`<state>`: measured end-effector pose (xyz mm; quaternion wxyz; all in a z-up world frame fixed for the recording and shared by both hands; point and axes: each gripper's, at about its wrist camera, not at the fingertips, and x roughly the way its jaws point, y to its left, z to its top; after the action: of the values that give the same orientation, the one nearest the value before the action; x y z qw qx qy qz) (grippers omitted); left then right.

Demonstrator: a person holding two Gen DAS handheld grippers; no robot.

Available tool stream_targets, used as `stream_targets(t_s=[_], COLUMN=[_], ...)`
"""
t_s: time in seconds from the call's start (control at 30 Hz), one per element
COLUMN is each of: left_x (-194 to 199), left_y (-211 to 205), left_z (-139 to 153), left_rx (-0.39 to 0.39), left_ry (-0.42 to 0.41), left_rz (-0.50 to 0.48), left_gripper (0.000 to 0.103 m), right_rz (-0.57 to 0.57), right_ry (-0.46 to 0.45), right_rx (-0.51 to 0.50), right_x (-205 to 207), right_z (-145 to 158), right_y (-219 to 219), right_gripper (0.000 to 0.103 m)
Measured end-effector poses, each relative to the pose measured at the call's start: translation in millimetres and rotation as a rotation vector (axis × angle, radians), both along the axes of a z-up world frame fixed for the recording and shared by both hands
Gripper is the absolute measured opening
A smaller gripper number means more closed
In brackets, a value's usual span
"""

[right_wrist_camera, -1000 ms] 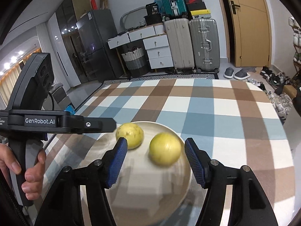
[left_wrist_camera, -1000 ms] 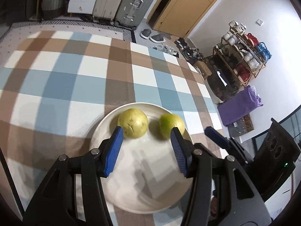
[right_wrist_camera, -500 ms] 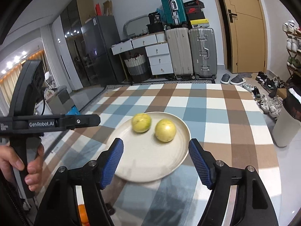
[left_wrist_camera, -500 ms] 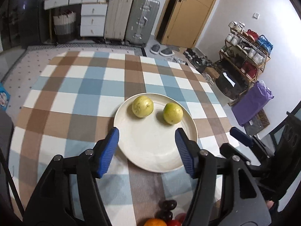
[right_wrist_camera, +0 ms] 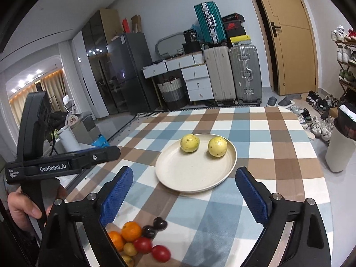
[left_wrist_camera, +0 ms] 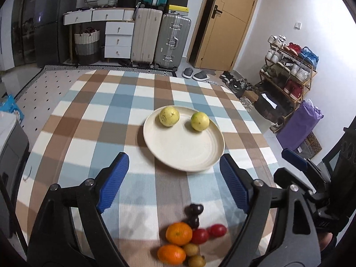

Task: Organize fruits
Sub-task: 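Withdraw both tools from the plate back toward the fruit cluster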

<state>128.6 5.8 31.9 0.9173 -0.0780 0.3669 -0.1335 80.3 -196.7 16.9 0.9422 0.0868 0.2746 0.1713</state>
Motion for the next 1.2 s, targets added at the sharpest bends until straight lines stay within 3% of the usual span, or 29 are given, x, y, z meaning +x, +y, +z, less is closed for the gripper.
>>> stream_targets(t_s=[0.53, 0.67, 1.2], left_x=[-72.2, -84.0, -98.5], left_y=[22.6, 24.4, 24.2], left_z=[-38.1, -55.8, -112.3], left_rx=[0.014, 0.018, 0.027], left_ry=[0.031, 0.047, 0.130], left_rz=[0.037, 0.042, 0.039], left_gripper=[0.086, 0.101, 0.102], right_rz=[0.012, 0.010, 0.026], right_ry=[0.000, 0.029, 0.081], right_rx=[-0.013, -0.009, -0.012], right_x=[-63.0, -75.0, -112.6], right_z=[-10.1, -23.3, -57.0], right_y=[13.3, 15.5, 27.9], right_gripper=[0.102, 0.103, 0.103])
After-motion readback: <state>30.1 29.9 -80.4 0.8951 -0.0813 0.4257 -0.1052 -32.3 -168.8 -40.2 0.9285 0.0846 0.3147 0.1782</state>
